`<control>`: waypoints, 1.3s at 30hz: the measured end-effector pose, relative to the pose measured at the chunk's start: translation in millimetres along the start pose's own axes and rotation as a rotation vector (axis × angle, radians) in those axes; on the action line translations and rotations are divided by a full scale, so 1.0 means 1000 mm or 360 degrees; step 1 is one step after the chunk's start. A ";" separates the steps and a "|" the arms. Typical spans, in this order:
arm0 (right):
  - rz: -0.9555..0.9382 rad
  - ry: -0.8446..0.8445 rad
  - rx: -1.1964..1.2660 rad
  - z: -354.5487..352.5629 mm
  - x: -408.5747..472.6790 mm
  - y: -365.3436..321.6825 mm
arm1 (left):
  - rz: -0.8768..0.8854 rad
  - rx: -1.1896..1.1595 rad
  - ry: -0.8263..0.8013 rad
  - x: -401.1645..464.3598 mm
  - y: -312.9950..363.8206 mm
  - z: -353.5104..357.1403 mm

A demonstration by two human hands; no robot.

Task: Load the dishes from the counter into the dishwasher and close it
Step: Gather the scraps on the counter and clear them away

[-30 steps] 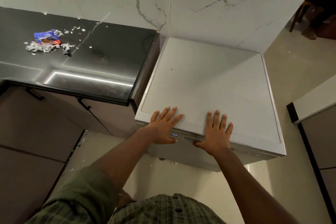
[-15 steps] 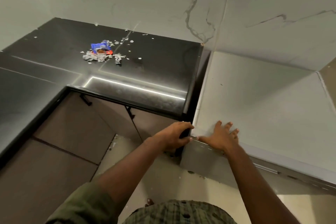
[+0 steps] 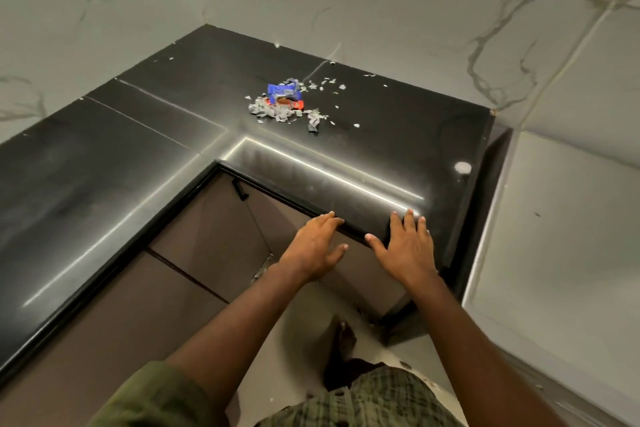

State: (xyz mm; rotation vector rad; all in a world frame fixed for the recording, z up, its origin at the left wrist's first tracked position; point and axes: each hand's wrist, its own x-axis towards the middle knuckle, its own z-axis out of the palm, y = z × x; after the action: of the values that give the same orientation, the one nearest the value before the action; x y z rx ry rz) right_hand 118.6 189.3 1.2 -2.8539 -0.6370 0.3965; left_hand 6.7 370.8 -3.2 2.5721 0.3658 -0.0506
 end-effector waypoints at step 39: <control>0.0474 0.0416 -0.0075 -0.016 0.276 -0.114 | -0.0200 0.0277 0.0313 0.293 -0.250 -0.159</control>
State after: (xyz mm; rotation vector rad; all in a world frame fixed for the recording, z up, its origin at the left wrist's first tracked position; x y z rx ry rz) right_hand 319.7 410.3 -15.6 -2.9784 -0.1762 0.0454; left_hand 215.3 730.8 -26.0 2.7303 0.6212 0.1314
